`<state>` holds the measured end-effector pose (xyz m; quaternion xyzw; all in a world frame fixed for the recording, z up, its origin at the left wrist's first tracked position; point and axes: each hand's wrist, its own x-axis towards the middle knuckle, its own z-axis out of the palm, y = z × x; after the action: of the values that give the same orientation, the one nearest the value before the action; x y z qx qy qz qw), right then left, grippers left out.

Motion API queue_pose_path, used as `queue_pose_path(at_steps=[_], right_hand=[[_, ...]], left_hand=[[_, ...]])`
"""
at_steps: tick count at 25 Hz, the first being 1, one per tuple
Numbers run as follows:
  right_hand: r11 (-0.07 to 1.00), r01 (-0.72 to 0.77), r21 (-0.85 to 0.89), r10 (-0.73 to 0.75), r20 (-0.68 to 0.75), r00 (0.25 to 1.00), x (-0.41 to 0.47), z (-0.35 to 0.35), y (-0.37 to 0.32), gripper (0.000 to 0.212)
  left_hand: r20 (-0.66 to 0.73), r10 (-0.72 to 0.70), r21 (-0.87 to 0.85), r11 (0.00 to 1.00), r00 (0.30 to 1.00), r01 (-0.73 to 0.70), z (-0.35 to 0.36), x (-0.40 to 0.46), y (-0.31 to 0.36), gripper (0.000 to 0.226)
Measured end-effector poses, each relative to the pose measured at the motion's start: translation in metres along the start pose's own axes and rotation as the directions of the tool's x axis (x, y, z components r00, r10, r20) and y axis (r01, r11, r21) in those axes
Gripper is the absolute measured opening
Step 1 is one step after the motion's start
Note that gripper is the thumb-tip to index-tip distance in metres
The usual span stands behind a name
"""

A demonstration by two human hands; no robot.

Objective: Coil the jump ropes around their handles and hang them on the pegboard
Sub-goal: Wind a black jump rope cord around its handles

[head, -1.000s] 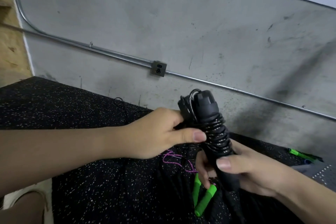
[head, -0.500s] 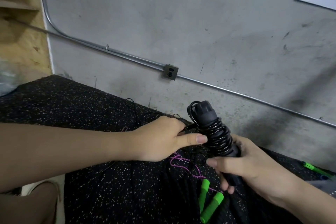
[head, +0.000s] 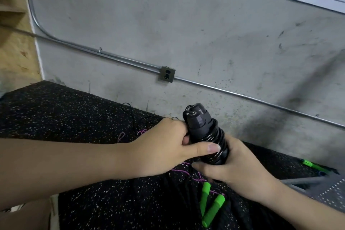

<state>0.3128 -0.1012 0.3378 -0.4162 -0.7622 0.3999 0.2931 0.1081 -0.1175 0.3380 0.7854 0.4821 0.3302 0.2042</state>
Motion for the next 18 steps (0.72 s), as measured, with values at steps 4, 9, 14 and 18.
queue_pose_path(at_steps=[4, 9, 14, 18], right_hand=[[0.978, -0.1, 0.183, 0.063, 0.2, 0.978, 0.0, -0.003, -0.006, 0.034], [0.753, -0.443, 0.487, 0.04, 0.638, 0.769, -0.008, -0.013, -0.02, 0.025], [0.89, -0.234, 0.392, 0.081, 0.369, 0.926, -0.003, -0.006, -0.02, 0.009], [0.963, -0.093, 0.252, 0.065, 0.117, 0.991, 0.001, -0.005, -0.015, 0.019]], left_hand=[[0.133, 0.054, -0.244, 0.97, 0.99, -0.02, -0.006, 0.004, -0.009, 0.039], [0.215, 0.158, -0.416, 0.908, 0.964, -0.056, -0.016, 0.002, -0.005, 0.033], [0.088, -0.107, 0.113, 0.989, 0.99, 0.097, -0.019, 0.006, -0.004, 0.105], [0.06, -0.167, 0.116, 0.98, 0.984, 0.159, -0.023, 0.013, -0.001, 0.086]])
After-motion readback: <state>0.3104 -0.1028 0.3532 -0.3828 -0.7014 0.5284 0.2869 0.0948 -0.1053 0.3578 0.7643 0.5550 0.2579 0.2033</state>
